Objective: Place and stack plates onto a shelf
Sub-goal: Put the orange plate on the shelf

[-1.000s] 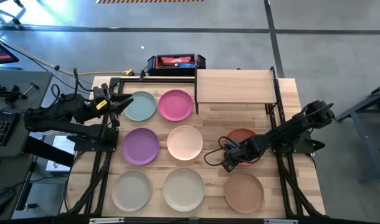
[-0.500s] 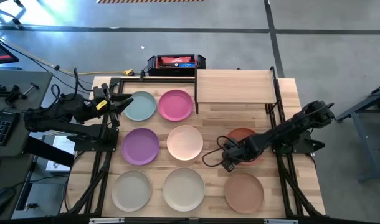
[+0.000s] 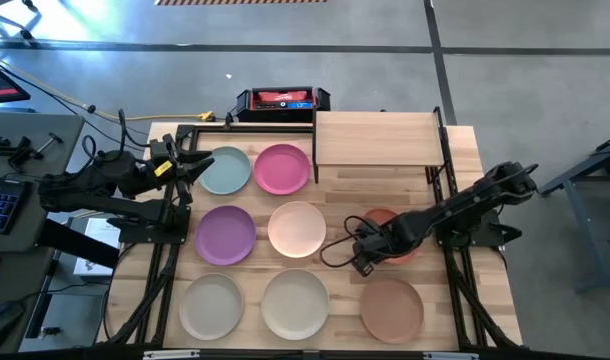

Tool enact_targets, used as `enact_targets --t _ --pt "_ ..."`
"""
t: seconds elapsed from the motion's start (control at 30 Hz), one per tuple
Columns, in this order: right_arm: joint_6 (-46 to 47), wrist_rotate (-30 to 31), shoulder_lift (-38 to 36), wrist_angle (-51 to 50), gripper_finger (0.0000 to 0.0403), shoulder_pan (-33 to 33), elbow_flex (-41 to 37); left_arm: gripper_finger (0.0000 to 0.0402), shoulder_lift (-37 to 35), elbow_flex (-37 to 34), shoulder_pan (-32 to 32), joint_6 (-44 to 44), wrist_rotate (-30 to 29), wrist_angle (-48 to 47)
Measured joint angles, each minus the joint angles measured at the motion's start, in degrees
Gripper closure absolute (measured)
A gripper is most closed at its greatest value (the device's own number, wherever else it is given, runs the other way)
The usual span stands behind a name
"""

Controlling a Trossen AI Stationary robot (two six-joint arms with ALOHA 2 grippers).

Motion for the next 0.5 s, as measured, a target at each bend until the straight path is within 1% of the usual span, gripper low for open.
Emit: enact_targets --t 0.2,0.5 --pt "-0.3 0.2 0.0 -2.7 0.0402 0.0 3.4 0.0312 0.0 0.0 0.0 0.0 0.0 -0.1" --pt "-0.4 0.3 0.0 -4.5 0.0402 0.0 5.8 0.0312 0.0 -0.3 0.0 0.0 0.0 -0.2"
